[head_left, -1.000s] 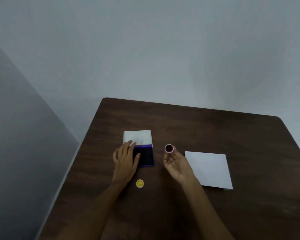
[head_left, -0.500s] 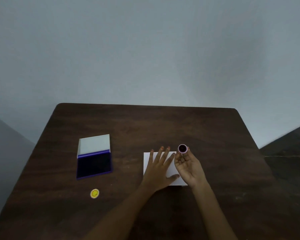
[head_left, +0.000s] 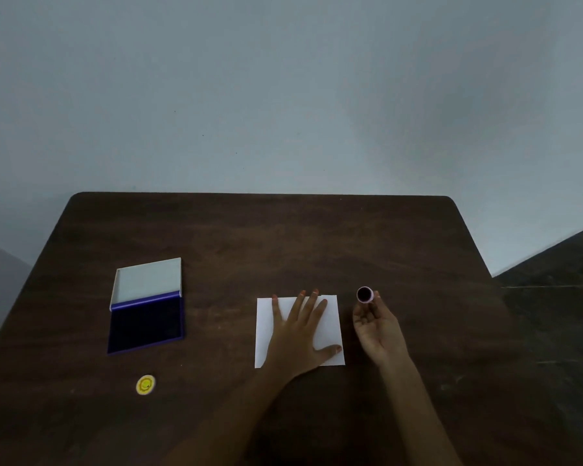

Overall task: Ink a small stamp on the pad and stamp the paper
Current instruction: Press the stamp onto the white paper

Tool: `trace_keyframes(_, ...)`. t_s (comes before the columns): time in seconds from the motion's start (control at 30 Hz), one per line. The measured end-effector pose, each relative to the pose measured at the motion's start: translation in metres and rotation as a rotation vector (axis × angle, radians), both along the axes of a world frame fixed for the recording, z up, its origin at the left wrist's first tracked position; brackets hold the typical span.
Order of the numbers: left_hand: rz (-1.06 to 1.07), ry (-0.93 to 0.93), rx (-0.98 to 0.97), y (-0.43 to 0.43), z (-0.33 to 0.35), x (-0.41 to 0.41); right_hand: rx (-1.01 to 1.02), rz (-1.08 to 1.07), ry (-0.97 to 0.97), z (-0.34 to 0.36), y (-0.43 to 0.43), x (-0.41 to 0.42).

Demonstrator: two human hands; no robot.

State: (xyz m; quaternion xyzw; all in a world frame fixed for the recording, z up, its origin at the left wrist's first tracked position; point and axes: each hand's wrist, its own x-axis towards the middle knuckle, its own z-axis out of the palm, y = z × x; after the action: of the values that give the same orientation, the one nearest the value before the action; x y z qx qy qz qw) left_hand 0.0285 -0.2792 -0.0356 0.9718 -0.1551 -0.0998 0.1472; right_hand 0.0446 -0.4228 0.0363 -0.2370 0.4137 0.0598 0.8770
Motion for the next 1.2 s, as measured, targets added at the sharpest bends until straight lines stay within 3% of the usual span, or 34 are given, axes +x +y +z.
trace_keyframes(0.07, 0.002, -0.007, 0.005, -0.001, -0.002, 0.0, -0.195, 0.108, 0.028, -0.003, -0.001, 0.003)
trace_keyframes(0.17, 0.002, -0.02, -0.008, 0.0, 0.0, 0.001, -0.732, 0.429, 0.059, -0.008, 0.003, 0.007)
trace_keyframes(0.43, -0.003, -0.022, -0.076, 0.0, -0.003, 0.003, -1.274, 0.65, -0.125, -0.027, 0.019, 0.012)
trace_keyframes(0.83, -0.011, 0.103, -0.075, 0.001, -0.002, 0.004, -1.623, 0.897, -0.29, -0.039, 0.026, 0.007)
trace_keyframes(1.2, 0.013, 0.118, -0.037, -0.001, -0.002, 0.005, -1.634, 0.829, -0.283, -0.046, 0.027, 0.007)
